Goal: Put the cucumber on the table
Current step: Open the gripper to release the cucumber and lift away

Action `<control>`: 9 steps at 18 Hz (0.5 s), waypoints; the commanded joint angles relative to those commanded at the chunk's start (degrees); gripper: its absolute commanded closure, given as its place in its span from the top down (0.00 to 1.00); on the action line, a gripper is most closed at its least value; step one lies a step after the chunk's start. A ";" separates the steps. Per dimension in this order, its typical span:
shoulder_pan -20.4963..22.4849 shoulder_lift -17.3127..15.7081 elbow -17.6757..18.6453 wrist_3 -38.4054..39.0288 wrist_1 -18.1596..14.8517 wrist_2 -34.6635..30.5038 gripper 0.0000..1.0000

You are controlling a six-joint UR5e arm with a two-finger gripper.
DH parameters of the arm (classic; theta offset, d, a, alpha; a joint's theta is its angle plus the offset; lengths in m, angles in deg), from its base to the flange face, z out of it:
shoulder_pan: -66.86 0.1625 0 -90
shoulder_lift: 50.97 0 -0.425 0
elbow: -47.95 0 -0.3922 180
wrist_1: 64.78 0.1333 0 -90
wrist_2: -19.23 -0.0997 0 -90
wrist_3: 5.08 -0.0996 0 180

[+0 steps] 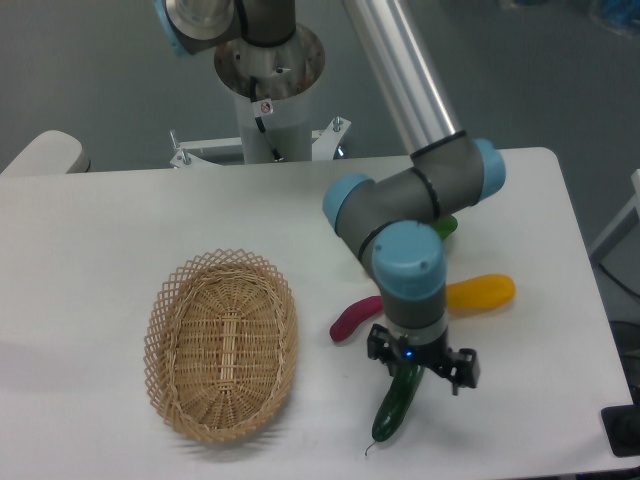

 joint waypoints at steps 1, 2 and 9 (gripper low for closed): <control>0.09 -0.17 -0.62 -0.61 -0.17 0.09 1.00; 0.78 -0.61 -0.80 -0.88 -0.26 -0.26 1.00; 6.32 -5.97 -0.01 -20.10 -7.81 -0.53 1.00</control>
